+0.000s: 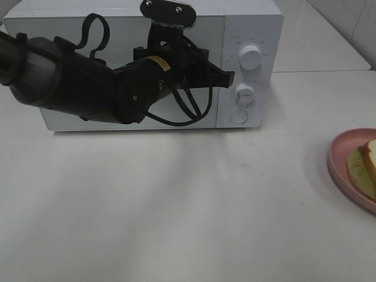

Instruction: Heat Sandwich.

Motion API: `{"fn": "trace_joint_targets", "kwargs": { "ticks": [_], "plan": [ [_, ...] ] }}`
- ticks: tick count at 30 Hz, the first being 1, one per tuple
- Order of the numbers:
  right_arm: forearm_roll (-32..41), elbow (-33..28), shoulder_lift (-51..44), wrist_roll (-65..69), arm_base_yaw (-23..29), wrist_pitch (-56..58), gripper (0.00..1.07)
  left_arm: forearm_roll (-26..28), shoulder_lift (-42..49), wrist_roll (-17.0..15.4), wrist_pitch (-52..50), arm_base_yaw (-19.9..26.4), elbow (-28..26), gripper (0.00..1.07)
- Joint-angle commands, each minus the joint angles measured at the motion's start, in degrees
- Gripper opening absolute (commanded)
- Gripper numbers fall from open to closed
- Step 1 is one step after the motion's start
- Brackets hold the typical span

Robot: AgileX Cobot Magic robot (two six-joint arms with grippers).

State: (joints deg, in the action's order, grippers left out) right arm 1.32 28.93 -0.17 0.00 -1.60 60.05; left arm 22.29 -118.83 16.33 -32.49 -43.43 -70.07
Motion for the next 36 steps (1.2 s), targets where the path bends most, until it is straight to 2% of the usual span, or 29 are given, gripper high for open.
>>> {"fn": "trace_joint_targets", "kwargs": {
  "ticks": [1,11,21,23,30,32,33,34,35,36],
  "plan": [
    [0.11,-0.06,-1.55,0.00,-0.29,-0.57,0.76,3.67,-0.34,-0.17,-3.67,1.83,-1.32,0.00],
    [0.11,-0.06,-1.55,0.00,-0.29,-0.57,0.76,3.78,0.52,-0.17,-3.15,0.97,-0.86,0.00],
    [0.23,-0.06,-1.55,0.00,-0.29,-0.57,0.76,3.72,5.04,-0.23,-1.89,-1.38,4.98,0.00],
    [0.23,-0.06,-1.55,0.00,-0.29,-0.57,0.76,3.84,6.88,-0.23,0.80,-2.12,6.99,0.00],
    [0.23,-0.06,-1.55,0.00,-0.29,-0.57,0.76,3.90,10.31,-0.29,10.20,-3.15,8.54,0.04],
    [0.23,-0.06,-1.55,0.00,-0.29,-0.57,0.76,3.90,11.92,-0.46,19.71,-3.15,8.54,0.30],
    [0.23,-0.06,-1.55,0.00,-0.29,-0.57,0.76,3.90,11.92,-0.46,19.71,-3.15,8.54,0.30],
    [0.23,-0.06,-1.55,0.00,-0.29,-0.57,0.76,3.90,12.32,-0.46,23.03,-3.15,8.54,0.43],
    [0.23,-0.06,-1.55,0.00,-0.29,-0.57,0.76,4.07,13.12,-0.57,27.85,-3.15,8.54,0.82],
    [0.23,-0.06,-1.55,0.00,-0.29,-0.57,0.76,4.13,13.46,-0.63,30.31,-3.15,8.54,1.00]
  ]
}}
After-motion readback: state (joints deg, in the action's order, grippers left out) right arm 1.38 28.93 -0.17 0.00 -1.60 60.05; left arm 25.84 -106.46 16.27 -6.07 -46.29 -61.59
